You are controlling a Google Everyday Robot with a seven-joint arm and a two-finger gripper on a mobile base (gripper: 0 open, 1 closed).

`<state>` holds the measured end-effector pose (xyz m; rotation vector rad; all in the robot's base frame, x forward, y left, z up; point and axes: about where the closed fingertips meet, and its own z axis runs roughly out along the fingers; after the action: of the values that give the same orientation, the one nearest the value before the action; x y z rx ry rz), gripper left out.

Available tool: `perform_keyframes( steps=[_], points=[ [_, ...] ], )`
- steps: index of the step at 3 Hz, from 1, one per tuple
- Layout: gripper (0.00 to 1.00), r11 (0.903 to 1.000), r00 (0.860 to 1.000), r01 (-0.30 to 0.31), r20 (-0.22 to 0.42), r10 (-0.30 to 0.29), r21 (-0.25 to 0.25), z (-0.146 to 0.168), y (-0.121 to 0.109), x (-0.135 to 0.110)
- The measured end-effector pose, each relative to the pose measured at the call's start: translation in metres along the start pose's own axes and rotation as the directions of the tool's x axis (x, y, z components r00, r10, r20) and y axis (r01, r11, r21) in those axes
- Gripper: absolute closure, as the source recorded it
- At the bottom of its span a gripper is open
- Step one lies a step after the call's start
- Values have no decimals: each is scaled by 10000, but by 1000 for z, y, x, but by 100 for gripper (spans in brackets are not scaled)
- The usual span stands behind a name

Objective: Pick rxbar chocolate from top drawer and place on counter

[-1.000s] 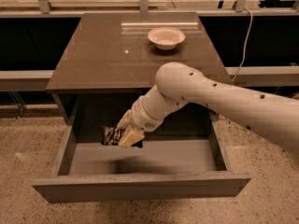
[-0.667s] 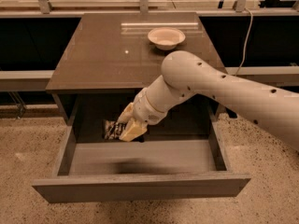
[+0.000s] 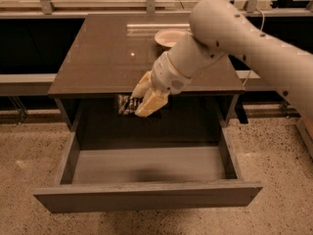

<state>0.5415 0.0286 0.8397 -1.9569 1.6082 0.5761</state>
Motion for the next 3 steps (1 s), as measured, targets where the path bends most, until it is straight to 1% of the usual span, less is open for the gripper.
perform_keyframes(
  steps=[1,2,3],
  points=[
    [100,9956,9912,-843,-1058,796,-406,-30,-46,11],
    [100,9757,9603,-1989,-2168,1754,-921,-8,-90,31],
    [100,9608,9395,-2486,-2720,2083,-1227,23,-123,28]
  ],
)
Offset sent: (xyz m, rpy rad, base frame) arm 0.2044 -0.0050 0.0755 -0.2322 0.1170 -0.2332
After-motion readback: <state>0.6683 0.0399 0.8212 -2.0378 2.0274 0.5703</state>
